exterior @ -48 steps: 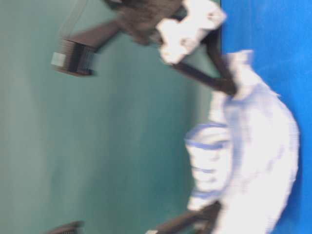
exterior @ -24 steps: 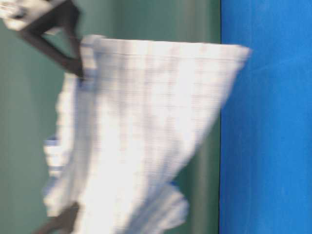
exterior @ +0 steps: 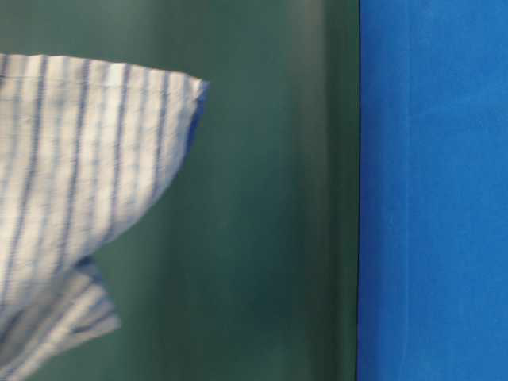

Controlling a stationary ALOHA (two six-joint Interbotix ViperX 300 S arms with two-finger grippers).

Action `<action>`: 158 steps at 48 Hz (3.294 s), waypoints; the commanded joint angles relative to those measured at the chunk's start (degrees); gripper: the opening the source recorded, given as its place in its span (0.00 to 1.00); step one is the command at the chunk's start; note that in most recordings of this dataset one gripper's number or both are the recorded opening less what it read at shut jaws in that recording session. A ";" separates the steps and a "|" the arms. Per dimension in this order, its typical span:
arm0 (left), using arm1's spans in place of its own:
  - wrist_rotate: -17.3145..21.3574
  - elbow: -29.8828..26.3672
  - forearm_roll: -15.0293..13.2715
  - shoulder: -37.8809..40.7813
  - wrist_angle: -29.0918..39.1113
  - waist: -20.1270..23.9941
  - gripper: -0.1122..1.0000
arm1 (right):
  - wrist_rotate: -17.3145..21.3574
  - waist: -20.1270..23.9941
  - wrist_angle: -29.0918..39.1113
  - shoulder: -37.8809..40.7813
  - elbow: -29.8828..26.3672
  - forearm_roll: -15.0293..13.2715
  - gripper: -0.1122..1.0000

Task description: Lift the towel with both arms.

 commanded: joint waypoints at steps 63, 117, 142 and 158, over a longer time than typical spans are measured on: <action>0.26 2.64 0.09 1.05 1.41 -0.79 0.93 | -0.79 0.00 -0.18 -0.88 3.69 -0.62 0.67; 4.22 21.80 0.26 37.27 -31.03 -0.18 0.93 | 1.23 1.32 -34.80 33.66 22.41 1.32 0.67; 4.31 20.65 0.18 43.33 -31.20 -0.18 0.93 | 1.14 -2.46 -36.83 39.29 22.06 1.23 0.67; 4.22 20.30 0.18 42.54 -26.63 0.44 0.55 | 0.97 -2.46 -36.47 38.76 22.06 1.23 0.12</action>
